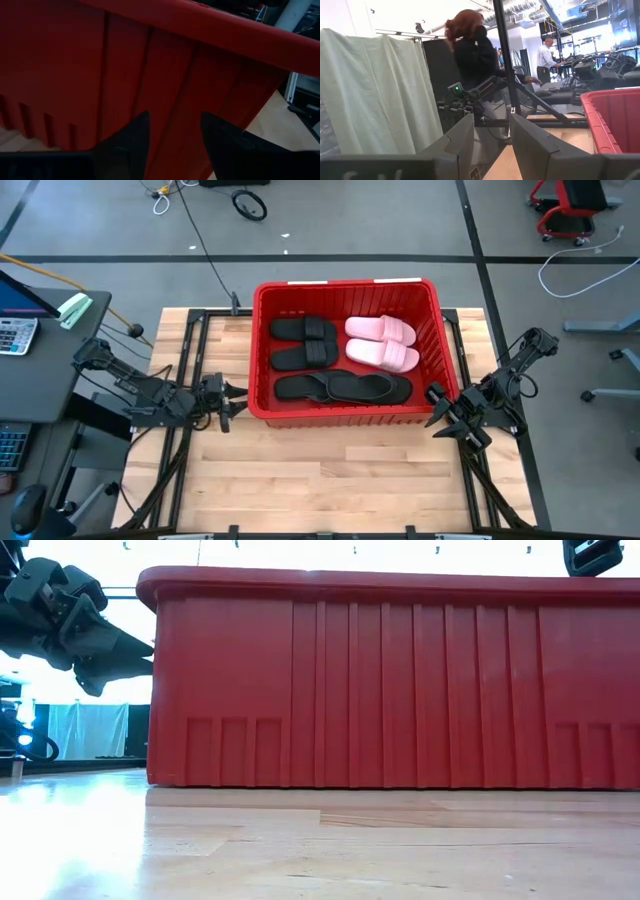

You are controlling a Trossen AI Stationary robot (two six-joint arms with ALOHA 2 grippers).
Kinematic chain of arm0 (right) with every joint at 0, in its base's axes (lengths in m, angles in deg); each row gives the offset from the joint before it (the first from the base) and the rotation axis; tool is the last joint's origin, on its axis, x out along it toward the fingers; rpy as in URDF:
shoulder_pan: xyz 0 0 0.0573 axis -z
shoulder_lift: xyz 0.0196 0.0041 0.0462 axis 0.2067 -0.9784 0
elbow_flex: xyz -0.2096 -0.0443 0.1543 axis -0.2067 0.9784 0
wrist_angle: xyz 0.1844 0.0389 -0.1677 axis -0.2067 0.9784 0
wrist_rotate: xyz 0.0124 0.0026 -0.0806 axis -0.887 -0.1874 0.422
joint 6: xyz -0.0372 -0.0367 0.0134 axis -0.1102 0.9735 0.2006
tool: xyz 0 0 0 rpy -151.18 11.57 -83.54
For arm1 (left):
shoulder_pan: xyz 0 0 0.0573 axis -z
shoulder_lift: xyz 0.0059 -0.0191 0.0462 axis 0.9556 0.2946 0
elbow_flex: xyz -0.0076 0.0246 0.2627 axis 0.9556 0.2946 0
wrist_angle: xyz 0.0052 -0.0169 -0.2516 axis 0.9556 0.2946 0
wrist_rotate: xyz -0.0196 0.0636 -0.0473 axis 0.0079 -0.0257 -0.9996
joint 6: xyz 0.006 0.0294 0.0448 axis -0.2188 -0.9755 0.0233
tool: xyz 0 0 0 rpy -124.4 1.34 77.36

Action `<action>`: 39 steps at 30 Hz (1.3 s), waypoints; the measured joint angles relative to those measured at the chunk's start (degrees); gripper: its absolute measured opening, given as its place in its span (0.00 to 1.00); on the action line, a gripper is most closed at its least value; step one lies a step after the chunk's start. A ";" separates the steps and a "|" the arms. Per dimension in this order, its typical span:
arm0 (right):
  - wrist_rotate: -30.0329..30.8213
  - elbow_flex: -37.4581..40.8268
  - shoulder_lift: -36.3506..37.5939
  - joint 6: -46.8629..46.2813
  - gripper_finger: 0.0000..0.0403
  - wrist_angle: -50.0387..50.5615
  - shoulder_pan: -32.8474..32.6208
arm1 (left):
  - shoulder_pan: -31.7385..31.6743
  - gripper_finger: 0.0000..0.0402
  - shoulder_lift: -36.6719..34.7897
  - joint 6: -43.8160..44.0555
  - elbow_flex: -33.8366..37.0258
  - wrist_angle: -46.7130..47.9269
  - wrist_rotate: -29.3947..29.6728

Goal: Pick and place slides into bin
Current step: Return to Home Position

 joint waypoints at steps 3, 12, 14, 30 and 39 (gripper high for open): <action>0.00 0.00 0.00 0.00 0.33 0.00 0.01 | 0.00 0.44 0.00 0.00 0.00 0.00 0.00; 0.00 0.00 0.00 0.00 0.33 0.00 0.00 | 0.00 0.46 0.00 0.00 0.00 0.00 0.00; 0.00 0.00 0.00 0.00 0.33 0.00 0.02 | 0.00 0.46 0.00 0.02 0.00 0.00 0.00; 0.00 0.00 0.00 0.00 0.33 0.00 0.00 | 0.00 0.46 0.00 0.02 0.00 0.00 0.00; 0.00 0.00 0.00 0.00 0.33 0.02 0.02 | 0.00 0.45 0.00 0.02 0.00 0.00 0.00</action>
